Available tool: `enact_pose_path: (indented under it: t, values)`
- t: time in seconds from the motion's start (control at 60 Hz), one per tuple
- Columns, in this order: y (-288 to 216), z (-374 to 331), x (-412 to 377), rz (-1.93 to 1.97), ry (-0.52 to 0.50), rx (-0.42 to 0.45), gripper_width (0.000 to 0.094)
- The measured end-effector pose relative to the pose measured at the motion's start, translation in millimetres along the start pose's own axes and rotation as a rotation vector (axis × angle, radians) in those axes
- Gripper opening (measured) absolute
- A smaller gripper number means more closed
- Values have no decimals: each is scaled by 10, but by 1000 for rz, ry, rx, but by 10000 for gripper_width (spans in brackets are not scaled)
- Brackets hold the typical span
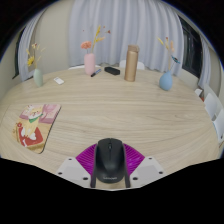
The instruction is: Arrange mouse
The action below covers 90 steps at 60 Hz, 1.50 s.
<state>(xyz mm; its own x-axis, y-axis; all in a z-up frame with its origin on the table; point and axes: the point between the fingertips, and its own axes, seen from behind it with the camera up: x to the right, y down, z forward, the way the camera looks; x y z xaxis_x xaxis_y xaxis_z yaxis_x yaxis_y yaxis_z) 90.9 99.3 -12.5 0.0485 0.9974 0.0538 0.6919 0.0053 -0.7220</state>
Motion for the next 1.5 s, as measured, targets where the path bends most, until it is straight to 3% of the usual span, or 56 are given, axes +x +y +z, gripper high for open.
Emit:
enact_pose_path:
  t: [0.05, 0.15, 0.35, 0.467, 0.567, 0.667, 0.833, 0.983, 1.05, 1.117, 1.167, 1.283, 1.5]
  values:
    - [-31, -20, 28, 17, 18, -3, 362]
    - [-396, -215, -23, 36, 35, 77, 355]
    - [-1410, -532, -1156, 41, -129, 167, 355]
    - [-1695, -401, -1962, 17, -185, 198, 355]
    - [-1540, -156, -2571, 38, -237, 161, 356]
    - [-1264, 148, -2892, -32, -216, 124, 356]
    - [-806, 441, -3017, -70, -167, 50, 359]
    - [-738, 476, -3007, -58, -148, 57, 408]
    - [-726, 466, -3023, -66, -154, 46, 564]
    - [-714, 385, -3056, -59, -183, 33, 874]
    - [-737, 247, -3021, -45, -191, 34, 837]
    - [-720, -297, -2852, -28, -201, 39, 846]
    - [-236, -1391, -2302, -3, -212, -22, 850]
